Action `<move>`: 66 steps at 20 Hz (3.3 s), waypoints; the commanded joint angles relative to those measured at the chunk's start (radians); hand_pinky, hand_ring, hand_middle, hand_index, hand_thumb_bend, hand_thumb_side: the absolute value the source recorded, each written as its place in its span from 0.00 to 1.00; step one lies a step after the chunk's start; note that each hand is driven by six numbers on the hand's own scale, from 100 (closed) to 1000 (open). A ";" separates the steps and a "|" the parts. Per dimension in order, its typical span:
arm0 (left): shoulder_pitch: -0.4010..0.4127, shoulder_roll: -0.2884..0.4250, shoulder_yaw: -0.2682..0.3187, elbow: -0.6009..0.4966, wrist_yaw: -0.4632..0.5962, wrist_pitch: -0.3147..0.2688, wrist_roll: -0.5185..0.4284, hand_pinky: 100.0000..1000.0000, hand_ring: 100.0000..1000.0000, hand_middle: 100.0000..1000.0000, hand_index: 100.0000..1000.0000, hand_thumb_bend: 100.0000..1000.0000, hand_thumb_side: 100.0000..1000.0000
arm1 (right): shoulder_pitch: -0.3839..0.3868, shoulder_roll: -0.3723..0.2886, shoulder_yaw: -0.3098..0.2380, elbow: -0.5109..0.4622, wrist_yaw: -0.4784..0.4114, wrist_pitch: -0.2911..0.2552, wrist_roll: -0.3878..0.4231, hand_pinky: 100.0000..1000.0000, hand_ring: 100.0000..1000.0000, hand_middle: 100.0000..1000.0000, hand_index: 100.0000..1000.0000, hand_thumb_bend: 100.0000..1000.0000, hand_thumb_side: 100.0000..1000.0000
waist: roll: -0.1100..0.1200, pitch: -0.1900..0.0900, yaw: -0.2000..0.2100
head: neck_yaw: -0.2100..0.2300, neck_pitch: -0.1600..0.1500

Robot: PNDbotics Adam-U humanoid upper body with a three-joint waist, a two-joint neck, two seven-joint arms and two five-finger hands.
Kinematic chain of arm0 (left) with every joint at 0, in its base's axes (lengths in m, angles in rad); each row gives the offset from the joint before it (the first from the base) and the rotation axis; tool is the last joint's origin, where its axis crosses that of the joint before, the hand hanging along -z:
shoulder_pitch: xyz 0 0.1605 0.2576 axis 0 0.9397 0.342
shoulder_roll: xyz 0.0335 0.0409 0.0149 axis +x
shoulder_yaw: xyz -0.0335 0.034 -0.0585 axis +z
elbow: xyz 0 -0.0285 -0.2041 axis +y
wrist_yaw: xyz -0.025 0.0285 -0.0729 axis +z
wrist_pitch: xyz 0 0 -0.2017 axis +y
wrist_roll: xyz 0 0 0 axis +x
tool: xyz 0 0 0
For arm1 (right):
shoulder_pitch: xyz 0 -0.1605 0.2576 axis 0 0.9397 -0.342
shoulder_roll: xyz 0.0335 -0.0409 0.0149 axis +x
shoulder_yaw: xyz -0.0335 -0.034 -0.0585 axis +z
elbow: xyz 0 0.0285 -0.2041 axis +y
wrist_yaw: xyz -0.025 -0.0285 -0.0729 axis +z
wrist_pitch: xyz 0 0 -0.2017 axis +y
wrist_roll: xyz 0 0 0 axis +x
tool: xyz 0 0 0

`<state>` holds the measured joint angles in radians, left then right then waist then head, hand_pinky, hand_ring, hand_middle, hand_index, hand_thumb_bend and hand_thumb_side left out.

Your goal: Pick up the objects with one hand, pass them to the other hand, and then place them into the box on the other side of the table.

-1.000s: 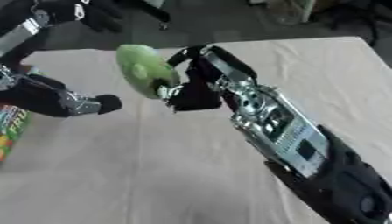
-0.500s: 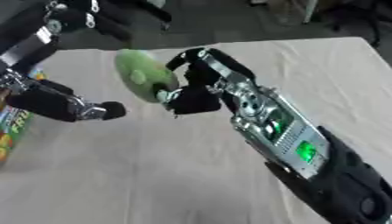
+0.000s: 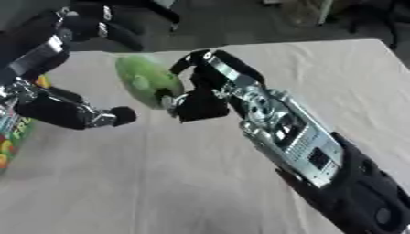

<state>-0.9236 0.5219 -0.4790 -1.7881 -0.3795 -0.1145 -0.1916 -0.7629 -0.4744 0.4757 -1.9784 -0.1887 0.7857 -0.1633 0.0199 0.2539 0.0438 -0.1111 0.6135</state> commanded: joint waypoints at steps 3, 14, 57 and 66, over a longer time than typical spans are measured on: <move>-0.016 -0.002 0.004 0.005 -0.018 -0.003 0.015 0.70 0.81 0.73 0.72 0.46 0.00 | -0.017 -0.004 -0.007 -0.022 0.012 -0.005 0.013 0.35 0.17 0.00 0.15 0.13 0.00 | -0.001 -0.028 0.000 | 0.003 -0.006; -0.010 -0.014 0.003 0.036 -0.070 -0.013 0.037 0.69 0.80 0.71 0.70 0.39 0.00 | -0.010 -0.014 -0.006 -0.022 0.024 -0.025 0.038 0.35 0.16 0.00 0.15 0.13 0.00 | -0.004 -0.026 -0.001 | 0.004 -0.008; 0.001 -0.037 -0.002 0.142 -0.287 -0.084 0.087 0.72 0.81 0.73 0.75 0.67 0.00 | -0.018 -0.013 -0.013 -0.022 0.109 -0.036 0.096 0.31 0.15 0.00 0.14 0.05 0.00 | -0.003 -0.026 -0.004 | 0.016 -0.026; -0.003 -0.059 0.001 0.166 -0.313 -0.111 0.139 0.68 0.77 0.65 0.73 0.63 0.00 | -0.020 -0.010 -0.011 -0.022 0.110 -0.036 0.097 0.30 0.14 0.00 0.13 0.03 0.00 | -0.004 -0.024 -0.004 | 0.016 -0.028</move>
<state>-0.9077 0.4587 -0.4898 -1.6175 -0.6843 -0.2238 -0.0622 -0.7647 -0.4714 0.4755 -1.9784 -0.0839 0.7517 -0.0659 0.0174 0.2539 0.0401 -0.0982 0.5962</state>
